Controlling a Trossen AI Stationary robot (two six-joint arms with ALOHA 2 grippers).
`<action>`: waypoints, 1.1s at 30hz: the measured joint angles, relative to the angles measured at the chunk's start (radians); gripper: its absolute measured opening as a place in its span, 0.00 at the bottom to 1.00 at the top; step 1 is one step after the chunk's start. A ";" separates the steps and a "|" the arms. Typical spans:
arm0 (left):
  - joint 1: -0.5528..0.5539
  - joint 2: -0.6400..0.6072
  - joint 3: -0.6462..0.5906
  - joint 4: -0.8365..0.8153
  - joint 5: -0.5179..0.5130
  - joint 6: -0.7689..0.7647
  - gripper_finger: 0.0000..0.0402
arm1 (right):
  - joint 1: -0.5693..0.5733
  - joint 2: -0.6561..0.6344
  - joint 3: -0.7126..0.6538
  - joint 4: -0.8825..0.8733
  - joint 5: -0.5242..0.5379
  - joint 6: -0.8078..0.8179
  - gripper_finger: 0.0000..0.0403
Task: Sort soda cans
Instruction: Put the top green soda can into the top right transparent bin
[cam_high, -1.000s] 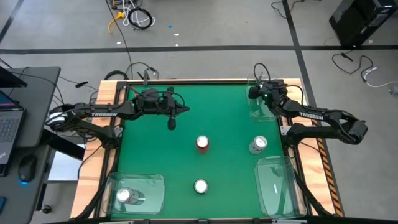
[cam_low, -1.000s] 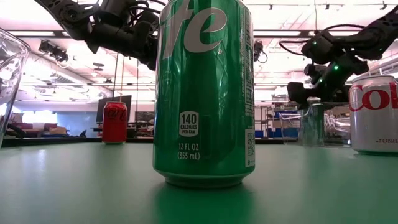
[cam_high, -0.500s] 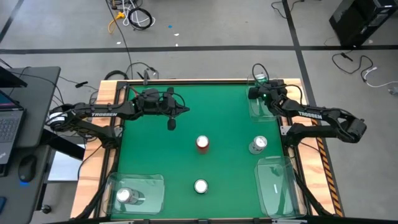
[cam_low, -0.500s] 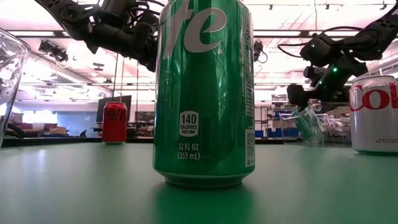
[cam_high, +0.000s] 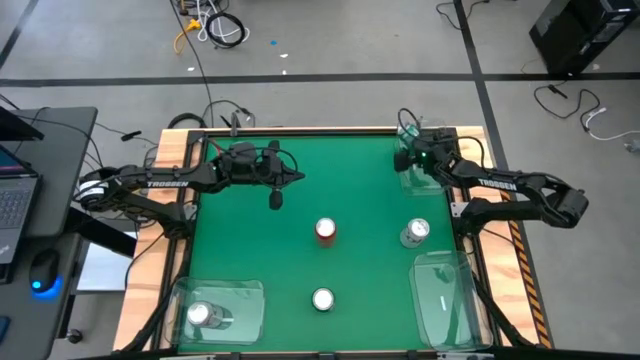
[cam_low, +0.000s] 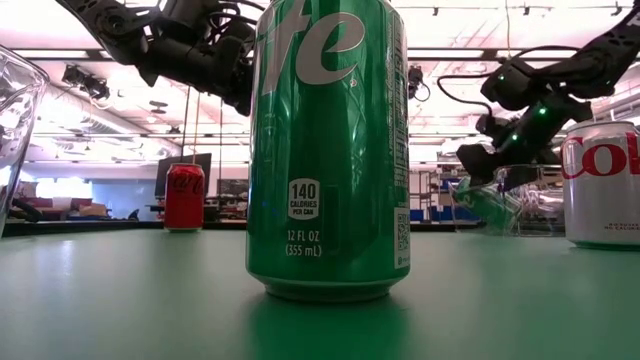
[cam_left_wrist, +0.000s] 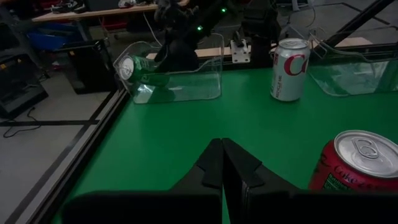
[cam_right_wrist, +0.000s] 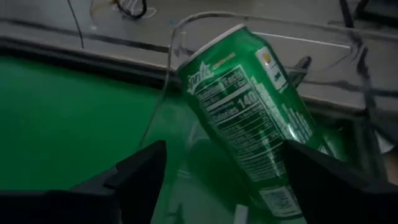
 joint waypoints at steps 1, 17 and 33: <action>0.000 0.000 0.000 -0.001 0.000 0.000 0.00 | 0.000 0.001 0.000 0.001 0.008 -0.029 0.76; 0.000 0.000 0.000 -0.005 0.000 0.000 0.00 | -0.085 0.009 0.076 -0.124 -0.113 -0.265 0.75; 0.000 0.000 0.000 -0.026 0.000 -0.002 0.00 | -0.036 0.010 0.173 -0.157 -0.289 -0.254 0.85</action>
